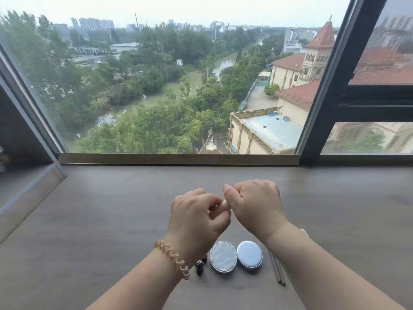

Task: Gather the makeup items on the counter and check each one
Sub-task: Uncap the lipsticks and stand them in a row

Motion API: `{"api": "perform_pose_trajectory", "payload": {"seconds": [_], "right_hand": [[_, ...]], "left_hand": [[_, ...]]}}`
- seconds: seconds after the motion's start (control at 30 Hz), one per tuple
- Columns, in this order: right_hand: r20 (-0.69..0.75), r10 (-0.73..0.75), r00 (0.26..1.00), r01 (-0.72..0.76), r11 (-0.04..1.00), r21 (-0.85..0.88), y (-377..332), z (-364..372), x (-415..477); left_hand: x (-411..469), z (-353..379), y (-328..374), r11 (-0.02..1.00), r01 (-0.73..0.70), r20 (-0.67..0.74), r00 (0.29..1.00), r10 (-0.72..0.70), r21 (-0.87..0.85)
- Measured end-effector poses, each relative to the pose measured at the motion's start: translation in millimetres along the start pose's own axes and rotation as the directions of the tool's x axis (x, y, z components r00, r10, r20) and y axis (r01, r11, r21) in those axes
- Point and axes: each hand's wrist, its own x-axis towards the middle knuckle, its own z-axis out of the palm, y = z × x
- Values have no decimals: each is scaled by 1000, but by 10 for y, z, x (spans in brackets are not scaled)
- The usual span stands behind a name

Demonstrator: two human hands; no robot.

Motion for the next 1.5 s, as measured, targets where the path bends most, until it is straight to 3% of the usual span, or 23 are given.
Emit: {"api": "perform_pose_trajectory", "payload": {"seconds": [0.13, 0.23, 0.33, 0.43, 0.53, 0.63, 0.73, 0.8, 0.9, 1.03, 1.2, 1.3, 1.4, 1.5], "right_hand": [[-32, 129, 991, -113, 946, 304, -18, -285, -12], [138, 153, 979, -195, 901, 388, 13, -451, -6], [224, 139, 965, -232, 851, 472, 10, -559, -13], [36, 77, 996, -84, 837, 541, -31, -567, -32], [-152, -130, 980, 191, 832, 521, 58, -498, -81], [-93, -214, 972, 233, 891, 389, 224, -463, -66], [59, -75, 995, 44, 909, 414, 315, -433, -6], [156, -56, 986, -18, 898, 440, 313, -429, 20], [201, -119, 972, 26, 909, 415, 248, -477, 30], [350, -6, 937, -133, 919, 371, 251, -414, 35], [327, -122, 937, -96, 811, 577, 217, -378, -43], [426, -111, 898, -151, 831, 535, 211, -381, -13], [394, -96, 914, -110, 876, 469, 170, -333, 10], [371, -106, 922, -149, 788, 597, 154, -323, -21]], "left_hand": [[75, -73, 114, 970, 26, -3, 1000, -28, -242], [94, -95, 182, 939, 2, 65, 998, 22, -344], [144, -113, 244, 838, 109, 191, 982, -6, -535], [209, -142, 302, 701, 259, 321, 946, -44, -665], [203, -159, 328, 591, 393, 469, 883, -28, -705], [219, -186, 312, 768, 344, 460, 885, -74, -540], [260, -174, 247, 893, 229, 377, 923, -74, -387], [249, -175, 240, 895, 227, 393, 917, -65, -384], [226, -193, 220, 889, 259, 402, 911, -95, -377], [212, -208, 217, 860, 312, 409, 903, -136, -403], [228, -258, 148, 766, 425, 443, 873, -206, -482], [213, -259, 117, 787, 418, 464, 865, -191, -455], [210, -226, 109, 819, 403, 447, 871, -205, -408], [204, -266, 55, 816, 418, 439, 868, -230, -399]]}}
